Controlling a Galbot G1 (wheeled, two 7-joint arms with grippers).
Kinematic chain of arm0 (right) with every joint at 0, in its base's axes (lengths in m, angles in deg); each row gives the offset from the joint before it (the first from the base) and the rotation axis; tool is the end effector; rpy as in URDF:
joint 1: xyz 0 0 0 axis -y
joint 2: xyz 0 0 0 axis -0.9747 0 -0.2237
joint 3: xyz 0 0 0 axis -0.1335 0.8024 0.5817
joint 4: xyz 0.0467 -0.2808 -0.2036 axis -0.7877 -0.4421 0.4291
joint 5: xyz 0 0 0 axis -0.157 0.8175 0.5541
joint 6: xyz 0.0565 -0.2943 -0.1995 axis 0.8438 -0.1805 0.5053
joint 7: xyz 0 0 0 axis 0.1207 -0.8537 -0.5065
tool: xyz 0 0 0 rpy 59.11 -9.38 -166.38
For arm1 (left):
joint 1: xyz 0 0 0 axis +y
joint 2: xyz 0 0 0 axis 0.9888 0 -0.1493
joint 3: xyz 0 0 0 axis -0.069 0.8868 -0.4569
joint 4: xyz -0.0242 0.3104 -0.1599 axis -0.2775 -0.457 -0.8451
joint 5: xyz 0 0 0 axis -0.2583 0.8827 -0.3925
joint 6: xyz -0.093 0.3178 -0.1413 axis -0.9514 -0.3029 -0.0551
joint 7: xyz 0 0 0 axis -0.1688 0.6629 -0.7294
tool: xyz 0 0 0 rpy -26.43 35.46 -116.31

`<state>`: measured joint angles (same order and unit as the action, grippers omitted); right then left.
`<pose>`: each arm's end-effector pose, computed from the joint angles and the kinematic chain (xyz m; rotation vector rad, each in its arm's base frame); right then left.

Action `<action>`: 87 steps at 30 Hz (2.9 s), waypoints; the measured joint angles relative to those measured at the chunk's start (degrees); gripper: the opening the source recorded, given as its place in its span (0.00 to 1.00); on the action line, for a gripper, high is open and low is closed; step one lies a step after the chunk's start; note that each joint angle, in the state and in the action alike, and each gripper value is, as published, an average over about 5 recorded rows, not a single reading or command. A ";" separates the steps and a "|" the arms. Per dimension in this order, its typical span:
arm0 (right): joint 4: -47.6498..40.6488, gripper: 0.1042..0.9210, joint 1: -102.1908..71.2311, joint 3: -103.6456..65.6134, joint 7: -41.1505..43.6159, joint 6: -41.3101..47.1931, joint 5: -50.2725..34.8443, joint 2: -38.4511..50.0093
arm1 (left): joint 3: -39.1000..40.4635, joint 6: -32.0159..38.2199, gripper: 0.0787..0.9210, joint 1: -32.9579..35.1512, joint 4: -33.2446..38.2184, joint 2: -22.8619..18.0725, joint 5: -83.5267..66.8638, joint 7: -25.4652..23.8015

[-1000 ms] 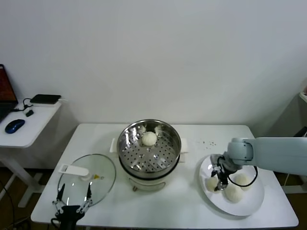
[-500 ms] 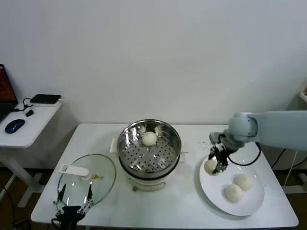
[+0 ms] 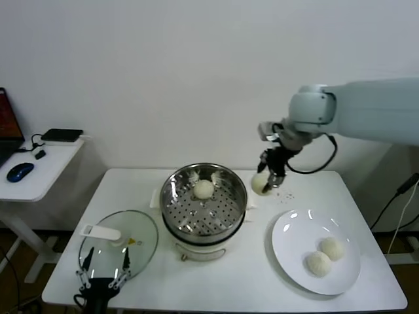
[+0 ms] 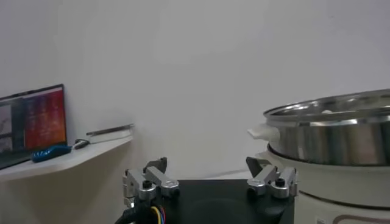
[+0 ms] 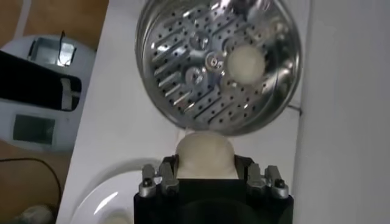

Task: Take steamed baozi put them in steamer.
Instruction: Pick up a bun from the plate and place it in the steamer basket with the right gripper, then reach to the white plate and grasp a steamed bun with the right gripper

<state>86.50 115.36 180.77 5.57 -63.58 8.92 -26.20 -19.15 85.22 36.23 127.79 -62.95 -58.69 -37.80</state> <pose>0.5024 0.0485 0.0528 1.3671 -1.4139 1.3602 0.0904 0.0579 -0.3590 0.1418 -3.1213 -0.3161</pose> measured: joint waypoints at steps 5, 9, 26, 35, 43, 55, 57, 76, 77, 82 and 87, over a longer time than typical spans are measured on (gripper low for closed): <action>-2.80 0.64 -2.90 -4.50 -1.73 3.17 -2.27 -5.74 | -0.25 -0.02 0.88 0.08 0.10 0.21 -0.04 -0.09; -5.32 0.64 -6.47 -7.15 -3.25 5.25 -2.86 -10.04 | -0.42 -0.04 0.88 -0.12 -0.02 0.25 -0.04 -0.15; -19.17 0.64 -23.13 -12.35 -5.33 7.48 1.02 -22.76 | -0.41 -0.01 0.88 -0.64 -1.12 0.19 0.15 -0.32; -24.62 0.65 -27.95 -13.54 -5.40 7.40 2.98 -25.55 | -0.55 0.05 0.88 -0.80 -1.11 0.11 0.16 -0.30; -25.87 0.85 -28.47 -14.95 -4.88 7.04 2.79 -25.46 | -0.42 -0.10 0.88 -0.74 -0.98 -0.04 0.37 -0.31; -18.65 0.88 -16.90 -9.86 1.80 2.68 1.59 -17.15 | -0.62 -0.59 0.88 0.28 0.39 -0.02 0.54 -0.36; -16.23 0.88 -13.69 -7.65 3.26 1.36 1.74 -14.60 | -0.54 -0.67 0.88 0.42 0.55 -0.01 0.57 -0.39; 7.56 0.88 1.02 16.63 1.42 -3.54 14.75 14.32 | -0.35 -0.20 0.88 0.60 -0.02 -0.80 1.21 0.04; 8.14 0.88 0.65 17.15 0.71 -3.43 15.69 15.75 | -0.30 -0.20 0.88 0.55 -0.05 -0.88 1.27 0.04; 9.67 0.88 -3.71 17.95 -2.80 -2.67 20.08 22.32 | -0.19 -0.17 0.88 0.53 -0.27 -1.14 1.57 0.19; 9.66 0.88 -10.53 15.57 -5.58 -1.95 23.68 27.37 | -0.43 -0.14 0.88 0.77 -0.56 -1.15 1.79 0.30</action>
<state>96.16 104.83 196.33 -0.01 -65.53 32.60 1.17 -19.57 85.08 37.00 127.23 -64.11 -56.89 -37.49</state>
